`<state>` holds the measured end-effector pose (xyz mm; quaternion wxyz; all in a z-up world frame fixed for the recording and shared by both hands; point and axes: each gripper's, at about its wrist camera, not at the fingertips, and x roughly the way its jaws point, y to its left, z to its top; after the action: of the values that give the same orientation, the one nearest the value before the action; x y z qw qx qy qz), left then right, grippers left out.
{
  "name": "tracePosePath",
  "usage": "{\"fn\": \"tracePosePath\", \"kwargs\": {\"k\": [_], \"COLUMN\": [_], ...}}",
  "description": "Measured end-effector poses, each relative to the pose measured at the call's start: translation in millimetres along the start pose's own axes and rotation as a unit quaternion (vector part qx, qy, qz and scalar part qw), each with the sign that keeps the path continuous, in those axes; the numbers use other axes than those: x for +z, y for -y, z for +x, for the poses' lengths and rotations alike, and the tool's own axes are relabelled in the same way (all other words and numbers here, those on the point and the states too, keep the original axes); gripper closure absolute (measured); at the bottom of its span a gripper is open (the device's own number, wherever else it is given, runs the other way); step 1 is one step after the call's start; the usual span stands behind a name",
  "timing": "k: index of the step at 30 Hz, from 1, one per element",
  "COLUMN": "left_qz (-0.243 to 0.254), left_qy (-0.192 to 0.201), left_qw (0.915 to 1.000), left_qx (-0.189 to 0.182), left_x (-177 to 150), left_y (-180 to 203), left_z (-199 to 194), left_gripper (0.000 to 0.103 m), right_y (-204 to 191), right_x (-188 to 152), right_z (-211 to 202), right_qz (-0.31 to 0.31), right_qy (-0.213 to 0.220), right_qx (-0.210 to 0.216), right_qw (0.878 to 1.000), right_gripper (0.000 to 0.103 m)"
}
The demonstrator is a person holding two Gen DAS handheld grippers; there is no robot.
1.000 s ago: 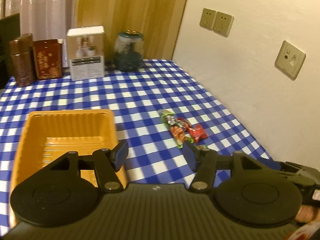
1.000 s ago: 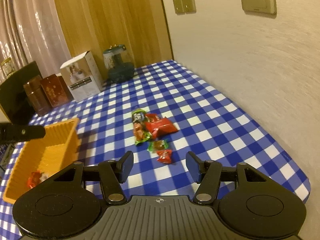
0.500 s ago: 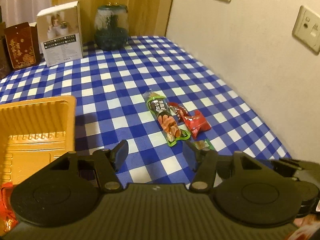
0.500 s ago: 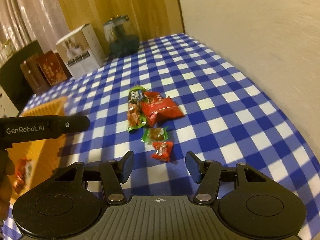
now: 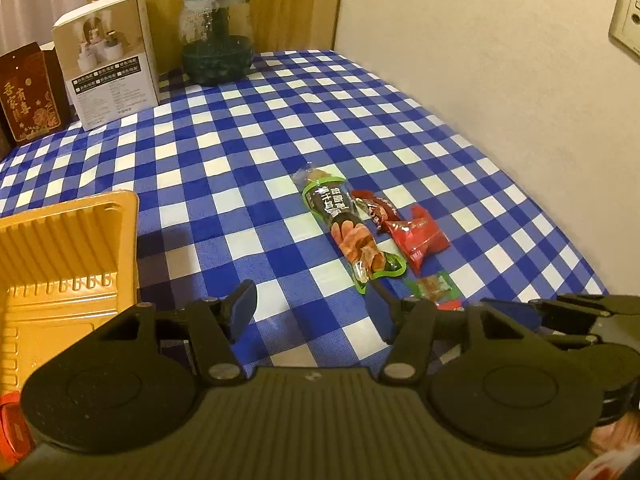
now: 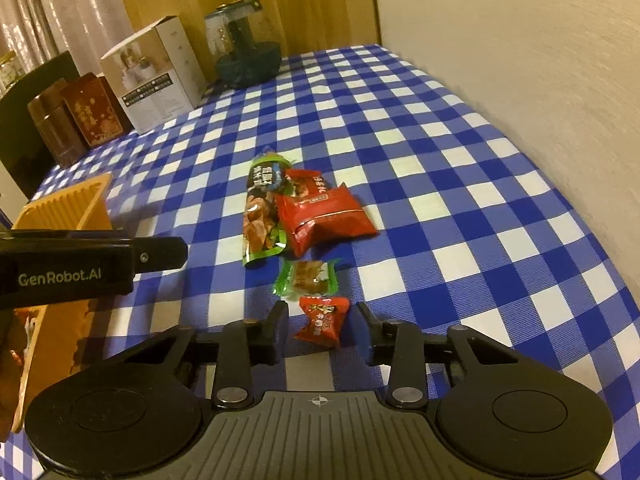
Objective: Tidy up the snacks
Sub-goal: 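Grasp a small red candy with the right tool while the left grasps a green-wrapped candy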
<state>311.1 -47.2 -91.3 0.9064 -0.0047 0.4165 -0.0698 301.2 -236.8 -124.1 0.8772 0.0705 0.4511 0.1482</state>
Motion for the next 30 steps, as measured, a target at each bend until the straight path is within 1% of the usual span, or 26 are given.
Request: {"fn": "tracePosePath", "kwargs": {"k": [6, 7, 8, 12, 14, 18, 24, 28, 30], "left_qz": [-0.005, -0.005, -0.004, -0.003, -0.003, 0.000, 0.029, 0.019, 0.001], "left_qy": [-0.007, -0.007, -0.007, -0.011, -0.013, -0.015, -0.017, -0.013, -0.009], "left_qw": [0.9999, 0.9999, 0.9999, 0.9998, 0.9997, 0.9988, 0.9971, 0.9964, 0.9960], "left_qx": [-0.006, -0.007, -0.010, -0.017, -0.021, -0.046, -0.068, -0.082, -0.089], "left_x": [-1.8, -1.9, -1.9, -3.5, -4.4, -7.3, -11.2, -11.0, -10.5], "left_y": [0.5, 1.0, 1.5, 2.6, 2.9, 9.7, 31.0, 40.0, 42.9], "left_z": [3.7, 3.5, 3.4, 5.2, 6.6, 11.0, 21.2, 29.0, 33.4], "left_gripper": [0.047, 0.047, 0.047, 0.047, 0.047, 0.047, 0.047, 0.047, 0.048], "right_y": [0.1, -0.7, -1.4, -1.7, 0.8, 17.1, 44.1, 55.4, 58.6], "right_x": [-0.9, -1.1, -1.3, -2.0, -1.8, 1.3, 5.6, 7.9, 8.1], "right_z": [6.7, 7.0, 7.3, 5.8, 2.2, -9.5, -22.4, -26.8, -28.3], "right_qz": [-0.006, -0.011, -0.016, -0.017, -0.013, 0.022, 0.074, 0.092, 0.100], "right_qy": [-0.010, -0.009, -0.010, -0.013, -0.009, 0.011, 0.029, 0.034, 0.036], "right_qx": [-0.001, -0.003, -0.005, -0.006, -0.016, -0.029, -0.046, -0.052, -0.054], "right_qw": [1.000, 1.000, 1.000, 1.000, 1.000, 0.999, 0.996, 0.994, 0.993], "right_gripper": [0.072, 0.074, 0.080, 0.083, 0.085, 0.085, 0.085, 0.085, 0.085]}}
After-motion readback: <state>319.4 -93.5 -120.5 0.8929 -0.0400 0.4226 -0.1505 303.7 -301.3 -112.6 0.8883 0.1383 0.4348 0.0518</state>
